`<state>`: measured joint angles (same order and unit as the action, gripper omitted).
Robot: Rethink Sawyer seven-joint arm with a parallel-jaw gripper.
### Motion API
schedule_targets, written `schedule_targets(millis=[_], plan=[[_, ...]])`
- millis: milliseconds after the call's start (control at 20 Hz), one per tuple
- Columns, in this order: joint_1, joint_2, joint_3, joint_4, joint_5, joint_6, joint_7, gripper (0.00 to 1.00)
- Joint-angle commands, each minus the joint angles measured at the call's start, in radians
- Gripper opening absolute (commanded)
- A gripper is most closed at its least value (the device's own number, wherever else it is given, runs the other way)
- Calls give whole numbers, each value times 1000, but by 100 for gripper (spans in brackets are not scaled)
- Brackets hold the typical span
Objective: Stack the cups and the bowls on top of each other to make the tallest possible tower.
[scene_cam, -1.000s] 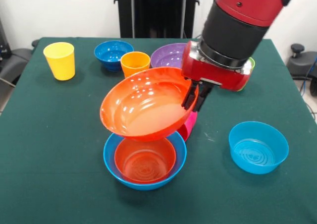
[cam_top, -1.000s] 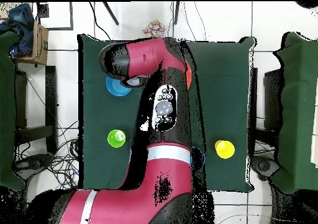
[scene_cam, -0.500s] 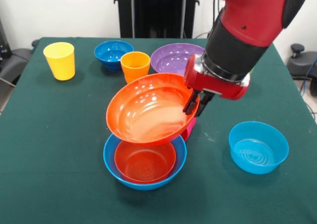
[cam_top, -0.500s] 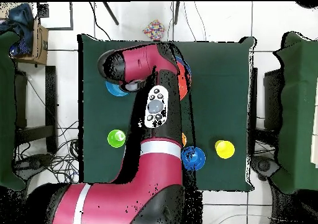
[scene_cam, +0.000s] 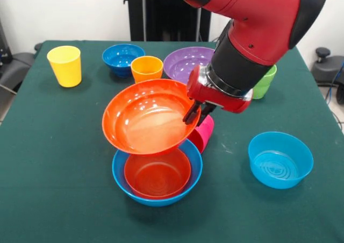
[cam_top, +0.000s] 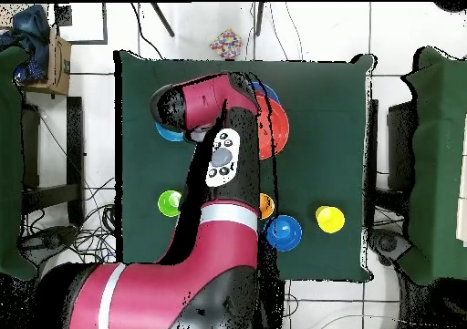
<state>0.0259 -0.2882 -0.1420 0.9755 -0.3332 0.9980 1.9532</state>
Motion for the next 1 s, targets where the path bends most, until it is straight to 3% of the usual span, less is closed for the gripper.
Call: schedule_targets(millis=[50,1000], plan=[[27,-3,13,-69,-96,18,-92,0],[12,30,45,-153,-47,4,-78,0]])
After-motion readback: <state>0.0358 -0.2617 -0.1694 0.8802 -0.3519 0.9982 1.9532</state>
